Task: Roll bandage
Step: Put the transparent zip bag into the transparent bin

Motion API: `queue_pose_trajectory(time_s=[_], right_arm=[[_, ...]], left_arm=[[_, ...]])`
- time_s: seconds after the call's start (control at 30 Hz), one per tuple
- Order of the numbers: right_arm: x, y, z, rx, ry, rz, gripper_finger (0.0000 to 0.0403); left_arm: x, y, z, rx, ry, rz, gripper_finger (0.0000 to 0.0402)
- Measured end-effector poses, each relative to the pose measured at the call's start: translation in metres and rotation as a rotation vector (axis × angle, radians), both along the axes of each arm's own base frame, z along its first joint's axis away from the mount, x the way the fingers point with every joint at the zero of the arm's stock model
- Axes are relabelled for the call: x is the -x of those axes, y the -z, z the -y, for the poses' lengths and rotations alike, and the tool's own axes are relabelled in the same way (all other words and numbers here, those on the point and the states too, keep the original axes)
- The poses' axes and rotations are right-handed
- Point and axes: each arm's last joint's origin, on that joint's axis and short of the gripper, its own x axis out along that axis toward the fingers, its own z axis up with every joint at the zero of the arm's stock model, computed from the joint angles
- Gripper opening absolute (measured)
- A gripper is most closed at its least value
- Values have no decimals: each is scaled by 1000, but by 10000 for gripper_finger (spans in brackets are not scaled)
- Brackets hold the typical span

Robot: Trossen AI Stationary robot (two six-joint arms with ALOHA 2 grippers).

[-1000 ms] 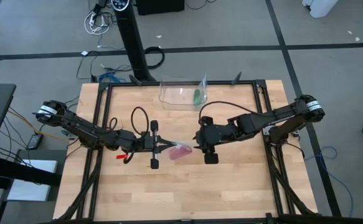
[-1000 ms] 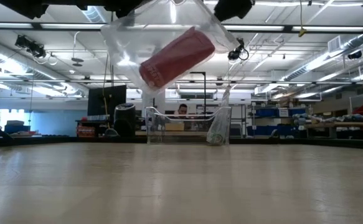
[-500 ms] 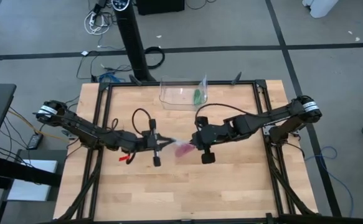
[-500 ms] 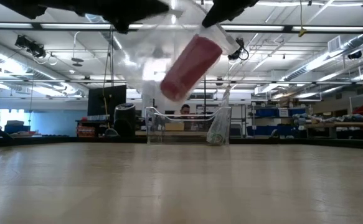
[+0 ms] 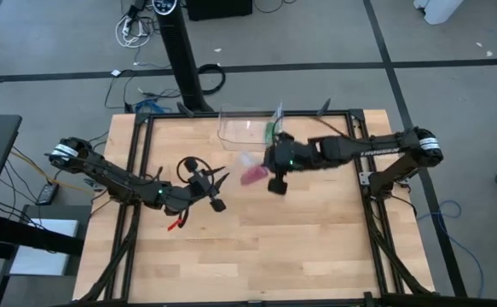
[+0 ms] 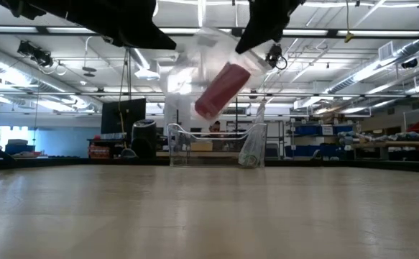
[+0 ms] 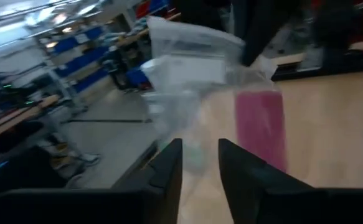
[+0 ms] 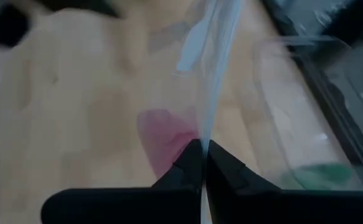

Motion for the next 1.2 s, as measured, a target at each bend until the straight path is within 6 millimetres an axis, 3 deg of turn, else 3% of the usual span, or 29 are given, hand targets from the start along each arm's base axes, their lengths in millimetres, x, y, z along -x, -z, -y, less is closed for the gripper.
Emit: queue_pose_trajectory(time_s=[0.23,0.43,0.57,0.7,0.97,1.2], right_arm=[[4,-1,58,-19,221,24,3],[17,-1,114,-51,433,60,3],[24,4,141,-126,513,66,3],[29,10,149,-223,542,46,4],[28,11,147,-391,549,73,4],[31,12,152,-434,633,98,4]], left_arm=[[3,1,3,-17,-64,-7,146],[3,1,3,-12,-66,-1,152],[3,1,3,-11,-66,0,152],[3,1,3,-10,-66,0,153],[3,1,3,5,-66,13,153],[3,1,3,10,-67,17,153]])
